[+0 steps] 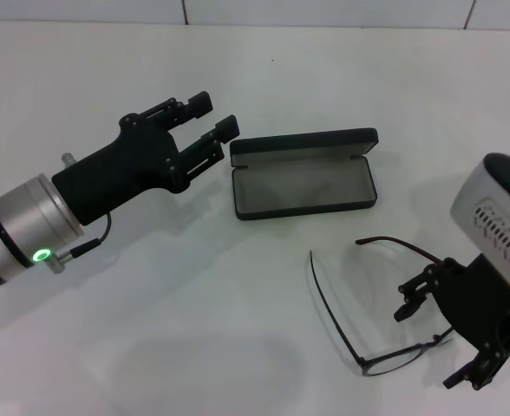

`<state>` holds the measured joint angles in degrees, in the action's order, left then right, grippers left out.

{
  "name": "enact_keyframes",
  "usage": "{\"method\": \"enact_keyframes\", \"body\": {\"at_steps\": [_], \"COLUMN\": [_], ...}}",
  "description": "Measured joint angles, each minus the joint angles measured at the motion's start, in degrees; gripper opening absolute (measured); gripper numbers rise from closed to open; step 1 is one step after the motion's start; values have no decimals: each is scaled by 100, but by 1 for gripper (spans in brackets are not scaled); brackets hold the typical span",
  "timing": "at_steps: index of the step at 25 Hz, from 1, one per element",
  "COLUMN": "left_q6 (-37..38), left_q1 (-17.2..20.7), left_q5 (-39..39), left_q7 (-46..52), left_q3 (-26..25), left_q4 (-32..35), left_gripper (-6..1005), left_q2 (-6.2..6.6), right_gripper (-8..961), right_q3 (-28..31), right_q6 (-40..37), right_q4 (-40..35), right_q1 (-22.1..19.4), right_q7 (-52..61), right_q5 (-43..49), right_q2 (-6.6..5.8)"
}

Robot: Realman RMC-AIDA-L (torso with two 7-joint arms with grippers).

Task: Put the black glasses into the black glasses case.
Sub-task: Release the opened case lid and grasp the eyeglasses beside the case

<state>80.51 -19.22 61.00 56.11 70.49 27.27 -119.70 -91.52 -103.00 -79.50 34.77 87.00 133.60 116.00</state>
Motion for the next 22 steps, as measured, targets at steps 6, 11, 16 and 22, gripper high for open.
{"method": "enact_keyframes", "body": {"at_steps": [6, 11, 16, 22], "left_q6": [0, 0, 0, 0], "left_q1": [6, 7, -23, -16], "left_q5": [-15, -18, -18, 0], "left_q7": [-19, -32, -52, -106], "left_q3": [0, 7, 15, 26], "left_q4": [-9, -12, -12, -12], "left_gripper": [525, 525, 525, 525], "left_q2": [-1, -1, -1, -1], "right_gripper": [853, 834, 654, 569], "right_q3": [-422, -743, -980, -1052], "right_q6": [295, 663, 825, 1029], "right_q4": [36, 137, 215, 225], "right_q1": [6, -16, -12, -31], "right_q7": [114, 159, 171, 175], "right_q5": [175, 324, 333, 312], "right_q2": [4, 13, 18, 20]}}
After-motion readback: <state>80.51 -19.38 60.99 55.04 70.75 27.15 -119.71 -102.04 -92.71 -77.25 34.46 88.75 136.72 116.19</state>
